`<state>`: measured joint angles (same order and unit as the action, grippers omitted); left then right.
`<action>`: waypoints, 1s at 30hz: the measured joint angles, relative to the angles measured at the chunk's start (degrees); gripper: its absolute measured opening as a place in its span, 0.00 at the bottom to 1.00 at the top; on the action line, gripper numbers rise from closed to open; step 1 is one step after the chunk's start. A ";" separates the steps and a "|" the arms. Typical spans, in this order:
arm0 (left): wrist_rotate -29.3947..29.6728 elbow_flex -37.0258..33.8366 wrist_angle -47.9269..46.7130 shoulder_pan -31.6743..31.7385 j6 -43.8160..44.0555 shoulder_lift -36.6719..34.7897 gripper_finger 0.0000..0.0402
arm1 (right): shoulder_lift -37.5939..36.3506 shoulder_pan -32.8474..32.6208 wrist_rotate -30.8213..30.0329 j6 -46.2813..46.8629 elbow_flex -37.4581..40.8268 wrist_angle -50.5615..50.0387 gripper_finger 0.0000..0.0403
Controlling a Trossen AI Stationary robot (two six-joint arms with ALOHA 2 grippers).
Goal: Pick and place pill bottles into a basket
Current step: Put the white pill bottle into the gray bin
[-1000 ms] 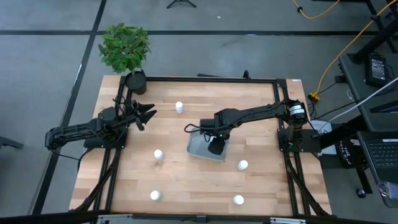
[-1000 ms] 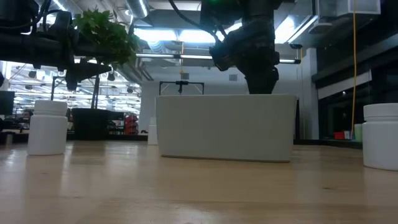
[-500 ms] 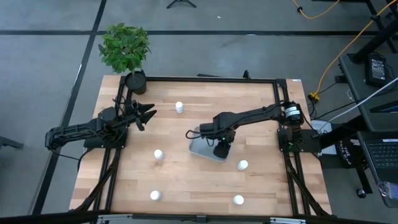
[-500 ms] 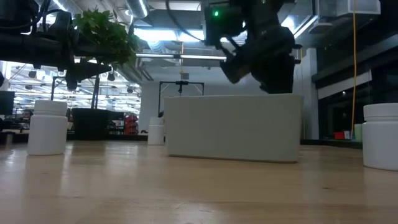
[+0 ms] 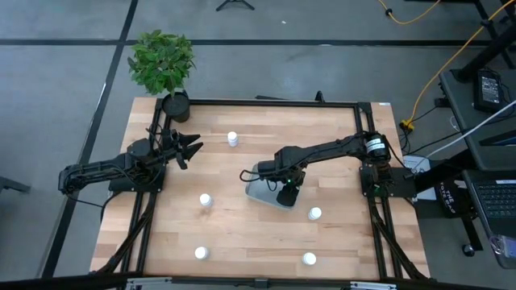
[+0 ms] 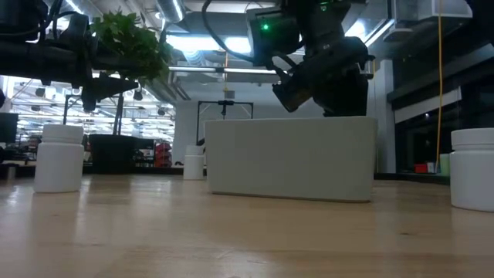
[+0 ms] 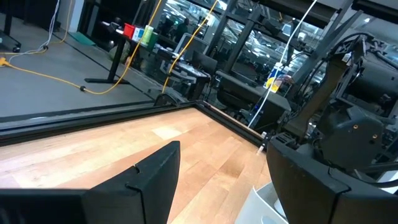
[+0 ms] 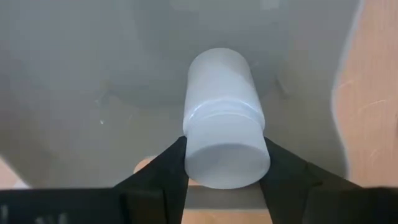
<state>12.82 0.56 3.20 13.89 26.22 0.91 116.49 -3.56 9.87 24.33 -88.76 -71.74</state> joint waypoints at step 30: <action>-11.92 6.96 0.02 0.00 2.98 3.96 0.58 | -14.26 -3.87 -52.41 2.88 -24.89 -7.20 0.68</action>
<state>0.90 7.52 3.22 13.89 29.20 4.87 102.23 -7.43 -42.54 27.20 -113.65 -78.94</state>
